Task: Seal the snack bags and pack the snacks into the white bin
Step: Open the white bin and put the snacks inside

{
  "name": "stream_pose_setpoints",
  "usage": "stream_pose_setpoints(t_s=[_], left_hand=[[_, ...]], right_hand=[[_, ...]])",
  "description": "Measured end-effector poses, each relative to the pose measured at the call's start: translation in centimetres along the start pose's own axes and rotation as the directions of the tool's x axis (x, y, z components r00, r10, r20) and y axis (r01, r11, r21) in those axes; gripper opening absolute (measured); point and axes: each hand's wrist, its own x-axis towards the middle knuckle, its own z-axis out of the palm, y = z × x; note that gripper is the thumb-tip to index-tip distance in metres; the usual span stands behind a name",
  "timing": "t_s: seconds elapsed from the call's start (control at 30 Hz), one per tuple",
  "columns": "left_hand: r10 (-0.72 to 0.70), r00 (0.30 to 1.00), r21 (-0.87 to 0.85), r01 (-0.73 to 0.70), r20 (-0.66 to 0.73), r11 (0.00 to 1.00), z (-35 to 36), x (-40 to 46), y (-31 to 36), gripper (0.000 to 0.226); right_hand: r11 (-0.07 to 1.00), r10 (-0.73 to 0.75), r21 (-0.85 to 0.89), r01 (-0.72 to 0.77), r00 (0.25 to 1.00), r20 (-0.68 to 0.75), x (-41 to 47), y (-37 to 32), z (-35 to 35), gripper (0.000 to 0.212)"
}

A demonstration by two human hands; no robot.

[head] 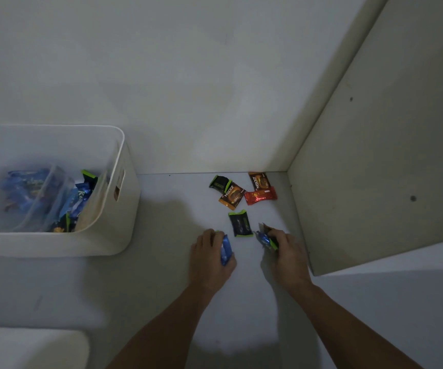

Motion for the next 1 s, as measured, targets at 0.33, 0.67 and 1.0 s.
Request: stream_pose_setpoints(t_s=[0.33, 0.67, 1.0], left_hand=[[-0.027, 0.999, -0.192, 0.022, -0.021, 0.981, -2.8, -0.8, -1.2, 0.069], [0.015, 0.964, -0.369, -0.116, -0.267, 0.922, -10.7, 1.9, -0.7, 0.038], [-0.233, 0.864, -0.453, 0.007, -0.446, 0.892, -27.5, 6.3, -4.5, 0.058]], right_hand=[[0.979, 0.034, 0.201, -0.04, 0.999, 0.032, -0.1, -2.4, 0.4, 0.039], [0.948, -0.037, 0.316, 0.03, 0.999, 0.015, 0.7, -10.2, -2.4, 0.033], [0.851, -0.284, 0.458, 0.258, 0.959, -0.014, 3.7, -28.9, -5.9, 0.028]])
